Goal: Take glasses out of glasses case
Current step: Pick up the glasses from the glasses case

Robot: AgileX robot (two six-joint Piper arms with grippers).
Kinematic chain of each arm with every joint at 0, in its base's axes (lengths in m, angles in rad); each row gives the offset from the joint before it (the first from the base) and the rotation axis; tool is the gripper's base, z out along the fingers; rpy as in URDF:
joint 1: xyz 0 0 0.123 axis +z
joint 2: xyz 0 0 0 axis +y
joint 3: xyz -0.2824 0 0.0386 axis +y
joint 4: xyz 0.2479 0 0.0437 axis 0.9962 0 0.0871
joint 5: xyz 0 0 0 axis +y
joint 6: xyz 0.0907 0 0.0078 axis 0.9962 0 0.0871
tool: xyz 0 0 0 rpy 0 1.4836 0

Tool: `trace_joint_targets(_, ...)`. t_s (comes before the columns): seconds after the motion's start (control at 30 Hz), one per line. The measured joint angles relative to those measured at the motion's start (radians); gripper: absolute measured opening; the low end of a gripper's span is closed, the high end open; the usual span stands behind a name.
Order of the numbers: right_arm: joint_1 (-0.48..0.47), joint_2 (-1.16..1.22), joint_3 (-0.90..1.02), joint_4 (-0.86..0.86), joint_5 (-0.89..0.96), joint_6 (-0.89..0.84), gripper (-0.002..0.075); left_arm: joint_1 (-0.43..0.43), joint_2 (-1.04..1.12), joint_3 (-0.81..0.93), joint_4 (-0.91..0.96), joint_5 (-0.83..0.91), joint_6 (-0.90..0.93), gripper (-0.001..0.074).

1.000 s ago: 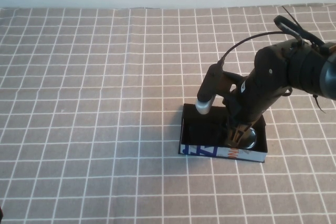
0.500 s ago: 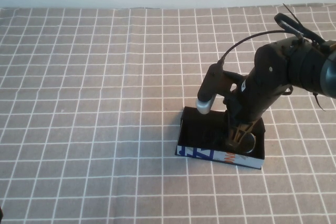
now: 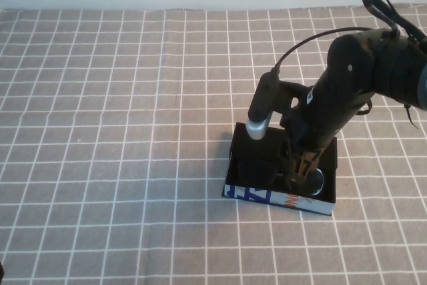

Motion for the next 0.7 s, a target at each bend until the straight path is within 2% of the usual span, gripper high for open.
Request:
trace_joint_targets(0.33,0.061,0.041,0.000,-0.019,-0.008,-0.023,0.0338,-0.002,0.000,0.000,0.000,0.000,0.000,-0.0005)
trace_joint_targets(0.53,0.068,0.060,0.000,-0.110,-0.029,0.058,0.0338,-0.002,0.000,0.000,0.000,0.000,0.000,-0.0005)
trace_joint_targets(0.7,0.068,0.060,0.000,-0.121,-0.029,0.076,0.0338,-0.002,0.000,0.000,0.000,0.000,0.000,-0.0005)
